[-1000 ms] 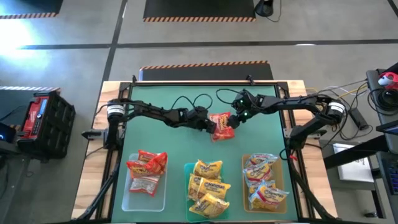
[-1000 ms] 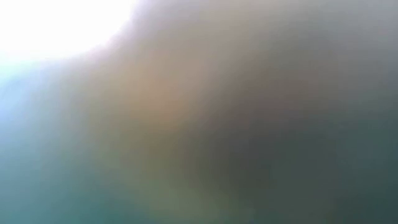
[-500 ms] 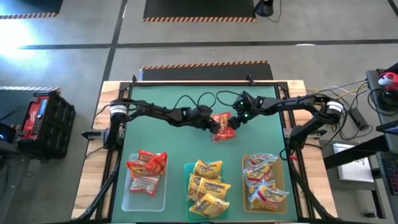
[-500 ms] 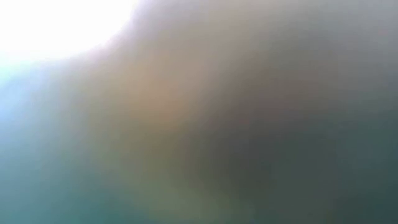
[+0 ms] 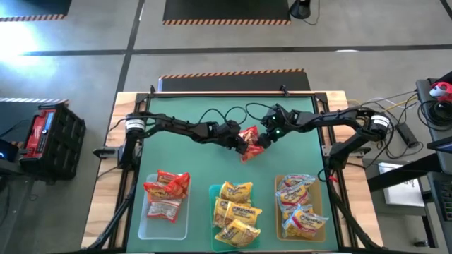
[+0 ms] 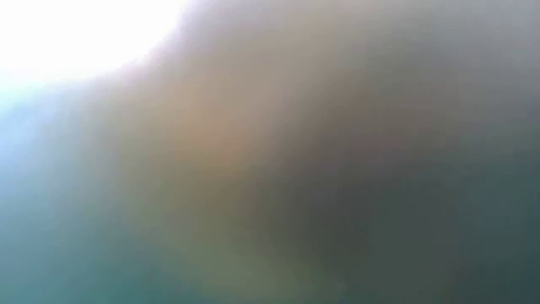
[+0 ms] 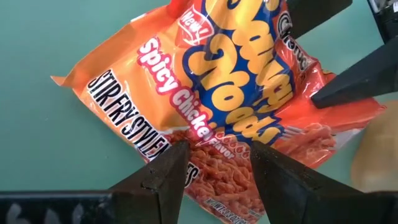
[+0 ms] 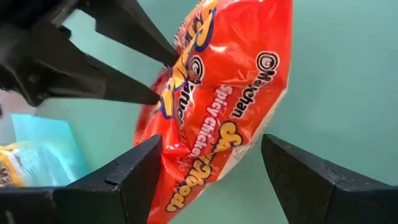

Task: Sort Maruchan noodles
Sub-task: Put the orange noodle pack into the white bin

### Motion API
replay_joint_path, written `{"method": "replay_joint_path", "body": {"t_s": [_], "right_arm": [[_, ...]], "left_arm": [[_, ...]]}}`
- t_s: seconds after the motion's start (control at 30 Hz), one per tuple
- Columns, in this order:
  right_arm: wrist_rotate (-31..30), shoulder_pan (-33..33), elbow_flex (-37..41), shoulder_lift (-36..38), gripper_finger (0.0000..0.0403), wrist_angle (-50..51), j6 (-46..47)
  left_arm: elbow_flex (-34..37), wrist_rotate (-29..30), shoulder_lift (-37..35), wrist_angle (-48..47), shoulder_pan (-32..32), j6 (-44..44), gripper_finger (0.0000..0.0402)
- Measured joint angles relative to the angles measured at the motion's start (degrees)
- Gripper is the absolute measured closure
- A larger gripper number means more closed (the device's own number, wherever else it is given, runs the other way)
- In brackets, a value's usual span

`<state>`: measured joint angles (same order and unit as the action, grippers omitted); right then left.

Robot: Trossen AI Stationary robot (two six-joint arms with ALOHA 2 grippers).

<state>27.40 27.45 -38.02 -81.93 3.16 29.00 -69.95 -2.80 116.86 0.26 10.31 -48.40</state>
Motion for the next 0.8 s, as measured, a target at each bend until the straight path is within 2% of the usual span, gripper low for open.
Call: {"method": "replay_joint_path", "body": {"t_s": [0.23,0.5,0.8], "right_arm": [[-0.09,-0.46,0.04,0.00,0.0140,-5.94,3.67],[-2.76,-2.49,1.66,-0.65,0.0140,-6.41,8.58],[-10.94,-8.29,2.83,-0.70,0.0140,-10.70,11.68]], "left_arm": [[0.13,0.58,0.02,0.21,0.15,-0.22,0.0239],[0.18,1.87,0.12,0.30,0.22,-1.14,0.0239],[0.24,2.11,0.17,0.34,0.24,-1.65,0.0239]]}}
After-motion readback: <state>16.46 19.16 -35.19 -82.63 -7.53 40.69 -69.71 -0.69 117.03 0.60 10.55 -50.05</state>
